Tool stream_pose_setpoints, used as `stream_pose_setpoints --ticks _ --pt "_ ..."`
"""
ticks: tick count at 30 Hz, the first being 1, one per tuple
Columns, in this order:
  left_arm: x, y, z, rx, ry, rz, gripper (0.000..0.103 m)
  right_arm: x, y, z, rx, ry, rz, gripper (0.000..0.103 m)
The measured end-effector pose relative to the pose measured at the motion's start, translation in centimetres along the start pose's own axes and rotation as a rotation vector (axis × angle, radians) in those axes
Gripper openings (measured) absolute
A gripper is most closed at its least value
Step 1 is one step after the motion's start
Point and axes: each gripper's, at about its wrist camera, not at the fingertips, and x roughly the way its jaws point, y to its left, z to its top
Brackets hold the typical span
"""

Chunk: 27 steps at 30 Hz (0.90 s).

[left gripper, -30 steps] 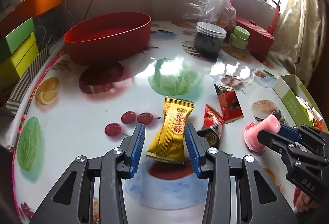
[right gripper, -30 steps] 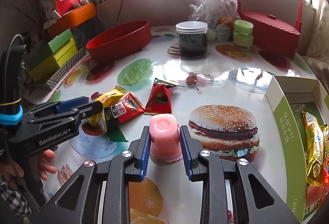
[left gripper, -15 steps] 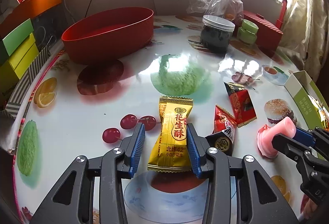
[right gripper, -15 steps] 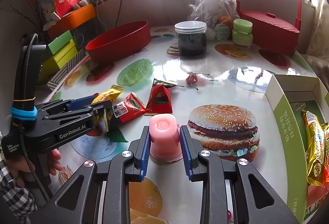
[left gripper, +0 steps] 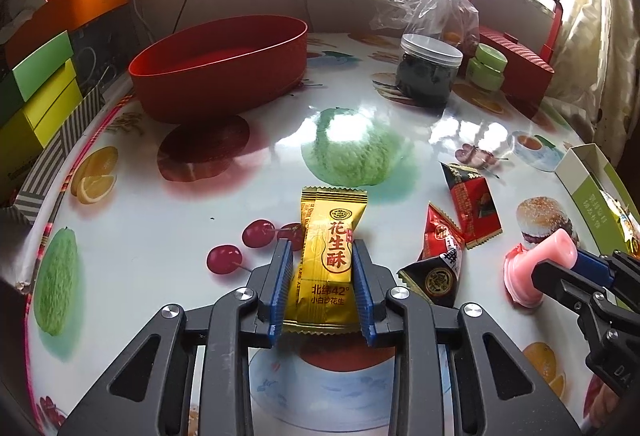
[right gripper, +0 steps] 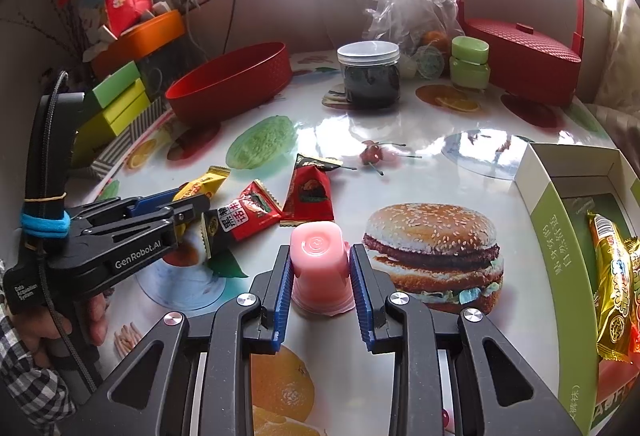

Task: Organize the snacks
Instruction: 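Lift both held snacks off the table toward the green box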

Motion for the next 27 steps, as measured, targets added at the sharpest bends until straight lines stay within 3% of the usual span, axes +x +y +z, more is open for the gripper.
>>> stream_pose_setpoints --ticks 27 --pt "-1.9 0.0 -0.4 -0.022 -0.031 0.002 0.025 -0.7 0.1 0.1 -0.013 -0.019 -0.022 0.027"
